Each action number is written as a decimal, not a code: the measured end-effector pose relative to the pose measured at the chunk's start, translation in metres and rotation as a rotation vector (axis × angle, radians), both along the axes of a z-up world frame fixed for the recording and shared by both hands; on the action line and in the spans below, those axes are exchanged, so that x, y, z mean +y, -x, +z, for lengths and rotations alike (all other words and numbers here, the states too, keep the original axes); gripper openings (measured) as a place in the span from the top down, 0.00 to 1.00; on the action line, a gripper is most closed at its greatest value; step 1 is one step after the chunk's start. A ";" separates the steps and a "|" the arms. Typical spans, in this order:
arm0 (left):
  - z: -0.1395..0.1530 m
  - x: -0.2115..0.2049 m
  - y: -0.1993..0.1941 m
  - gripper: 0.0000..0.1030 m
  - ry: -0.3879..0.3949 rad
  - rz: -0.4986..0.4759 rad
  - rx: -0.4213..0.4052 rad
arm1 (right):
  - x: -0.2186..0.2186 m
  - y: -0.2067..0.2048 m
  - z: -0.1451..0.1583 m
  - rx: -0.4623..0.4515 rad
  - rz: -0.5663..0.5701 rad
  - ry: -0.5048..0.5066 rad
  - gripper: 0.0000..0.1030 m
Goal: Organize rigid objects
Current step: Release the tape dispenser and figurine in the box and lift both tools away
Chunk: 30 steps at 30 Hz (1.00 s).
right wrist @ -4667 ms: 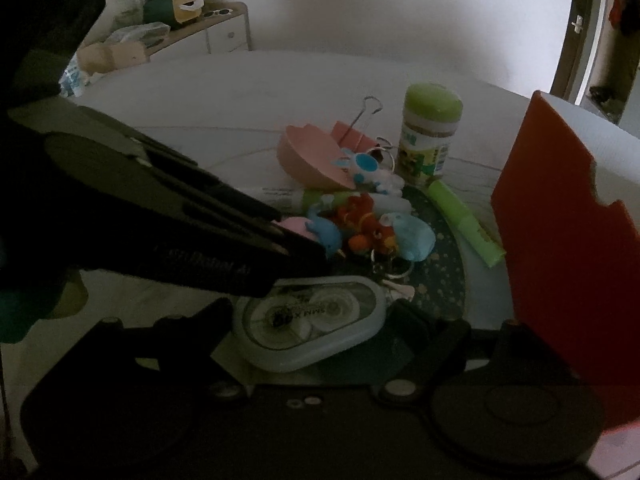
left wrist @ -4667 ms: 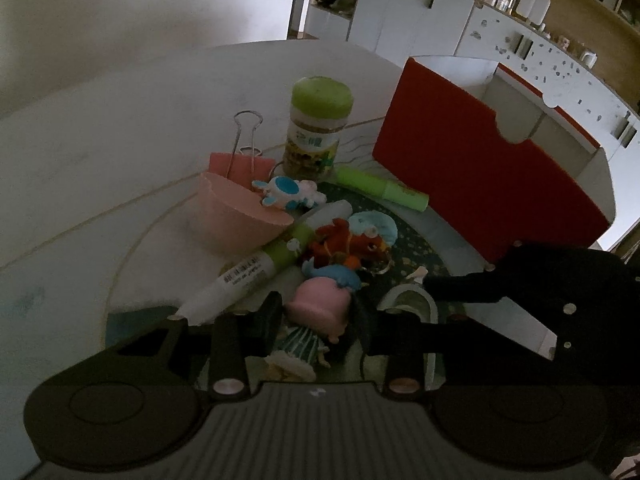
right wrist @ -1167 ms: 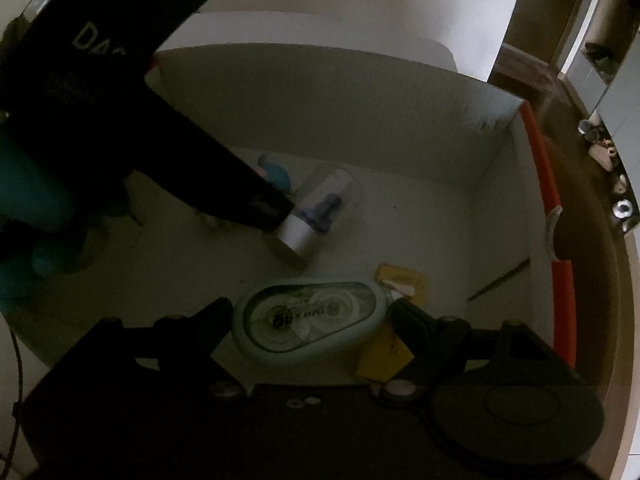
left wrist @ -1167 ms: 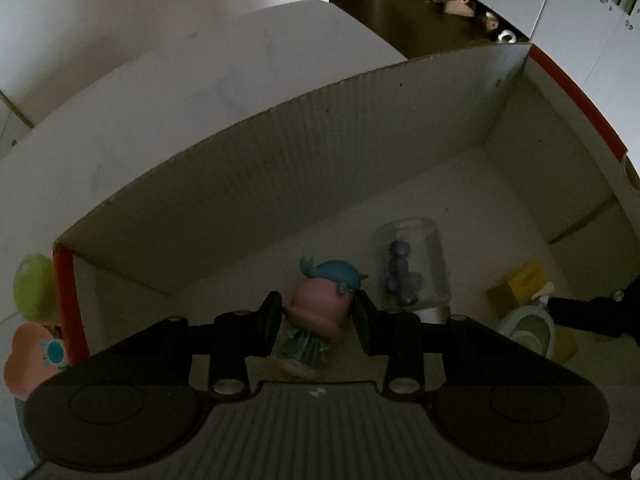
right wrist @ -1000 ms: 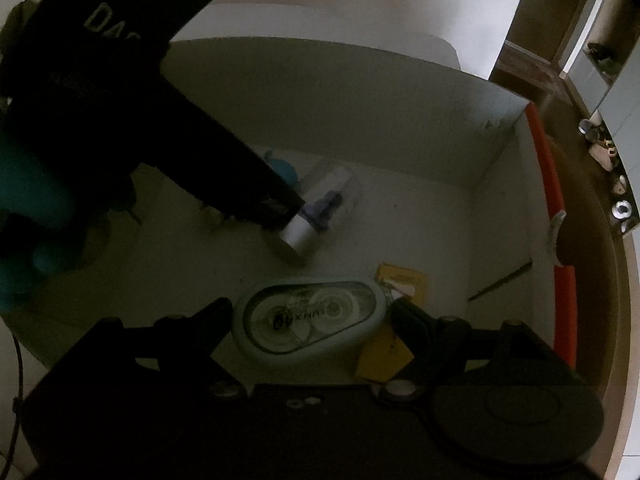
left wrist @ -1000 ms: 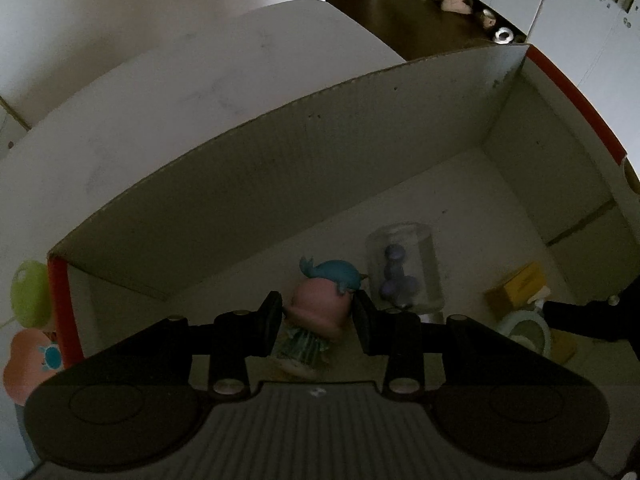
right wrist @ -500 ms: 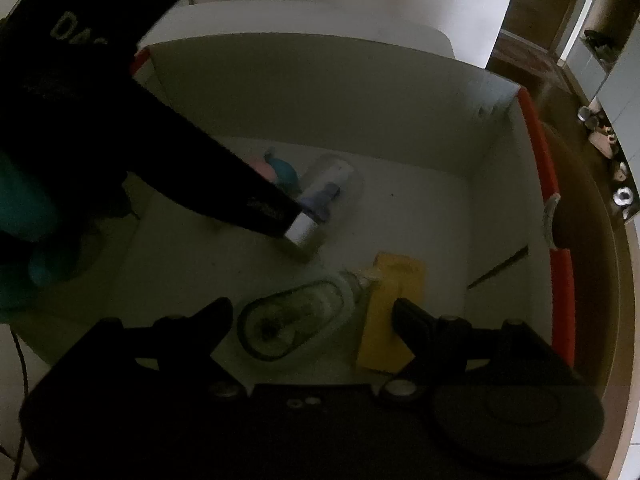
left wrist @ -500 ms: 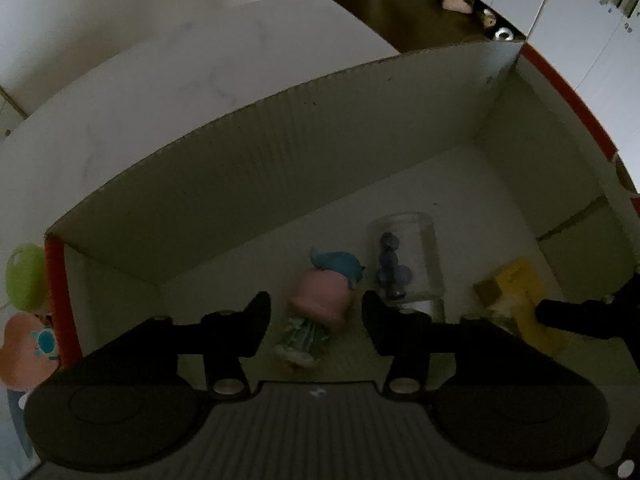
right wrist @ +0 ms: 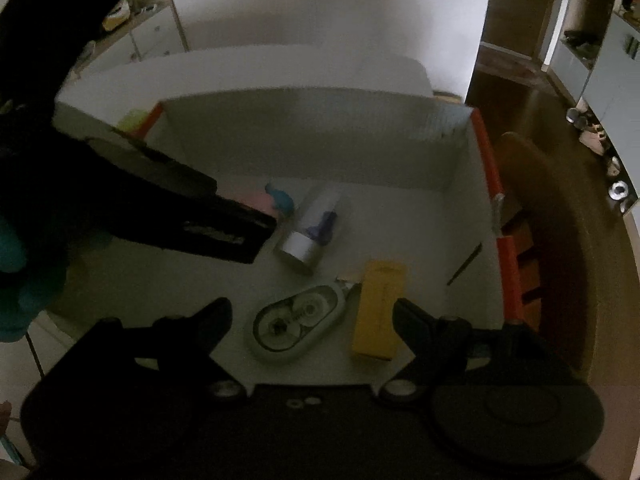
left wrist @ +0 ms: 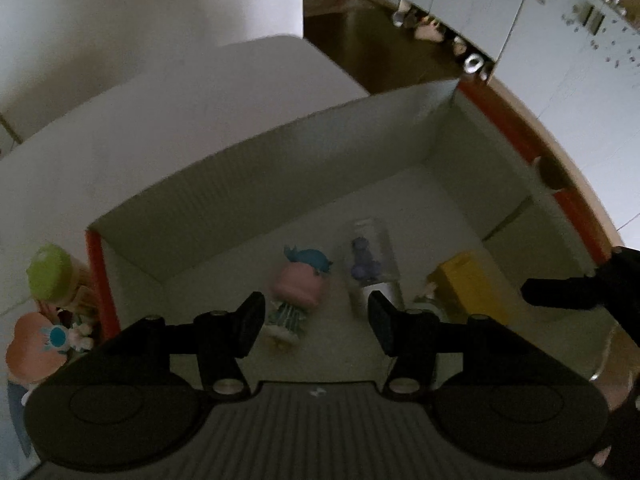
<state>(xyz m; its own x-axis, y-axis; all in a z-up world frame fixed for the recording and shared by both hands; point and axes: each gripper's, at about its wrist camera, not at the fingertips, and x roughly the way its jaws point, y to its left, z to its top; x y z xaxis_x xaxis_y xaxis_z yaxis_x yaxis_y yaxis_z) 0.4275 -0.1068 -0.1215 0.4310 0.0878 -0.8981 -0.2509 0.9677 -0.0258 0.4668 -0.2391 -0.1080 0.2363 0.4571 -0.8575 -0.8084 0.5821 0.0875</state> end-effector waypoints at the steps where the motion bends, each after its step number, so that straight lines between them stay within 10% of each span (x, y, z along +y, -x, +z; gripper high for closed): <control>1: 0.004 0.000 0.004 0.46 0.005 -0.004 -0.013 | -0.001 0.001 0.002 -0.003 -0.003 -0.007 0.15; 30: 0.085 0.032 0.126 0.34 0.070 -0.111 -0.298 | -0.025 0.071 0.062 -0.129 -0.166 -0.234 0.04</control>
